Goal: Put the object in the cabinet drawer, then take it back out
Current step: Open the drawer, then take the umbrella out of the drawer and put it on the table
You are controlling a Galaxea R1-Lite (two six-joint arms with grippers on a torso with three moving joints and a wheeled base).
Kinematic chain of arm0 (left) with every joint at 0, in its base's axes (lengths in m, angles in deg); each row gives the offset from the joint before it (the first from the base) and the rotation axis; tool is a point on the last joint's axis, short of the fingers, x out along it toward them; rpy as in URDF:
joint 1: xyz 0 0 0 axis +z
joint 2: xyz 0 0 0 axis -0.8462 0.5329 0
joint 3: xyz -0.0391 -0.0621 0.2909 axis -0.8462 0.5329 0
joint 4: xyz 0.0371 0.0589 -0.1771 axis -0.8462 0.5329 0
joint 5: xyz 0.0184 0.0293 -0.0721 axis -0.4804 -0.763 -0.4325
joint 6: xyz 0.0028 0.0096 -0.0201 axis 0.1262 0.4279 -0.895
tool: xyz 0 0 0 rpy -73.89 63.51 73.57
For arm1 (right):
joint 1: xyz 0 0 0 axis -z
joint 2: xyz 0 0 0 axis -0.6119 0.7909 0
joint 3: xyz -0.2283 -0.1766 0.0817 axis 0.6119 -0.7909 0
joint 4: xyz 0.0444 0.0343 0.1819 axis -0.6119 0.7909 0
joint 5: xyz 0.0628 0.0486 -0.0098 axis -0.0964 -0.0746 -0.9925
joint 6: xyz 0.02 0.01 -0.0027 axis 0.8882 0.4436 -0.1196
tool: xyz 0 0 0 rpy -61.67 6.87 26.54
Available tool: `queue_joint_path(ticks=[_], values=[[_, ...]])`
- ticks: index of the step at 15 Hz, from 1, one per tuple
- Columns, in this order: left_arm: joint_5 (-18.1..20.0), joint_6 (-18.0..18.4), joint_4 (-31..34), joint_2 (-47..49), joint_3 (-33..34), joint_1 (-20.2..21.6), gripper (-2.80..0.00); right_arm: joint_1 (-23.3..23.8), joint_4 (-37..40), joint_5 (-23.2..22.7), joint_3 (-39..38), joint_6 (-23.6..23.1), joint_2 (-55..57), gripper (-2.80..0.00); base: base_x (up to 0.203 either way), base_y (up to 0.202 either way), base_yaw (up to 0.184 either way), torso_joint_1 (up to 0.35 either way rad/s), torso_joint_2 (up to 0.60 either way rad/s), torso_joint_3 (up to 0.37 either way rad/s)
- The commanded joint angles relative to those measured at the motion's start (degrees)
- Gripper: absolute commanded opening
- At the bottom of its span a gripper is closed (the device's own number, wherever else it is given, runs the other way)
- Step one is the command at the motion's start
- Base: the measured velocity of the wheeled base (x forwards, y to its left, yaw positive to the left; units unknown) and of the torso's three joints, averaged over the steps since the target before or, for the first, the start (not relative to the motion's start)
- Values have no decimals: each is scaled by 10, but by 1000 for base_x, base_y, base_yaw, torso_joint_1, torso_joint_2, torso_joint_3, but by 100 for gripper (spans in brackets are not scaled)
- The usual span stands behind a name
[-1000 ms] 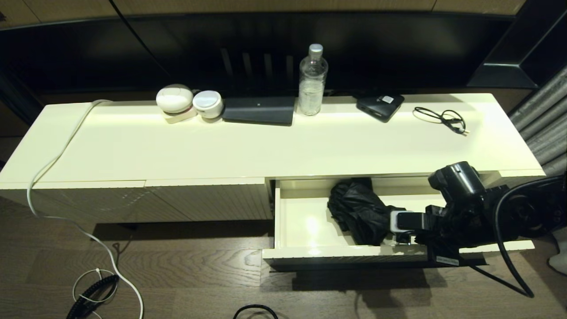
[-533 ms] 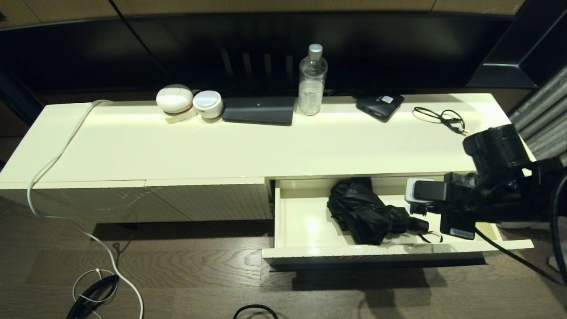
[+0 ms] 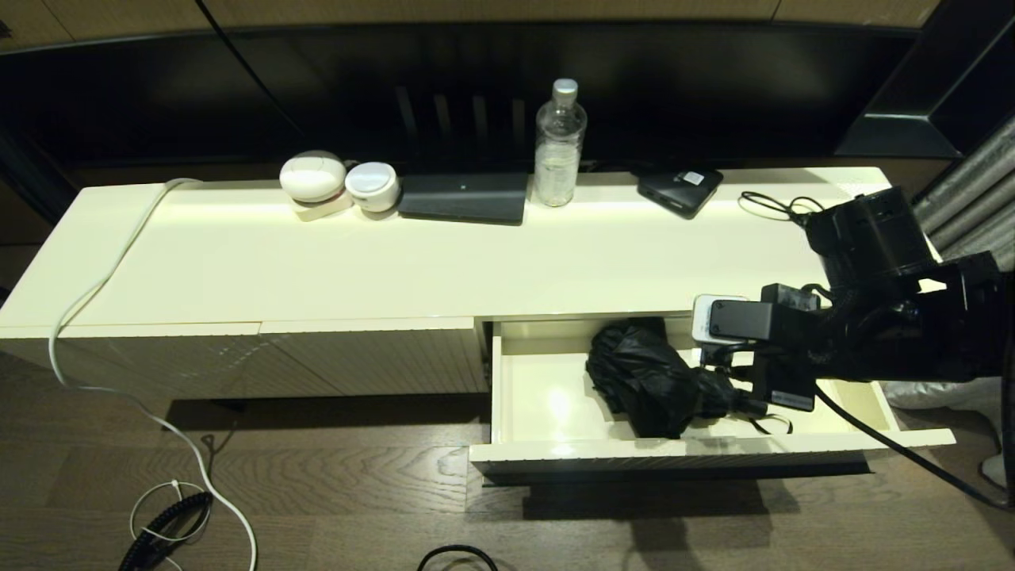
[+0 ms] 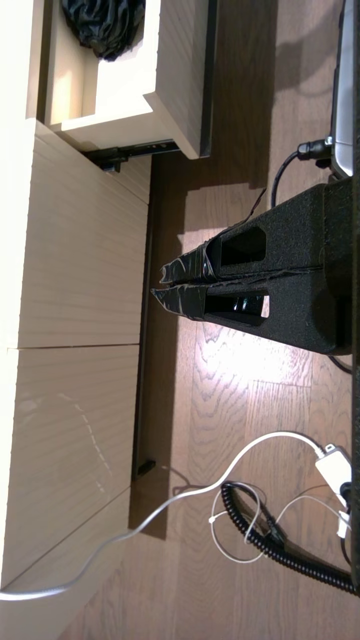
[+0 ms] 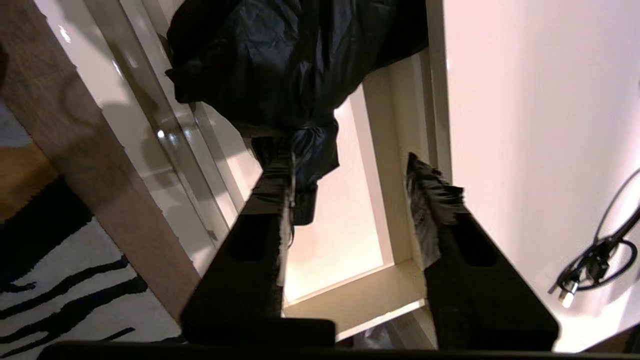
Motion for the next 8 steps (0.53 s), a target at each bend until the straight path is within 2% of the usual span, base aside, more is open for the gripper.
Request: queue_joint_path(ticks=[1, 4, 8], values=[[0, 0, 0, -1, 0, 0, -280, -11, 2, 0, 5, -5, 27, 0, 0, 0, 0, 0, 0, 0], [0, 0, 0, -1, 0, 0, -280, -2, -3, -3, 4, -14, 49, 0, 0, 0, 0, 0, 0, 0], [0, 0, 0, -1, 0, 0, -280, 50, 1, -44, 7, -105, 68, 0, 0, 0, 0, 0, 0, 0]])
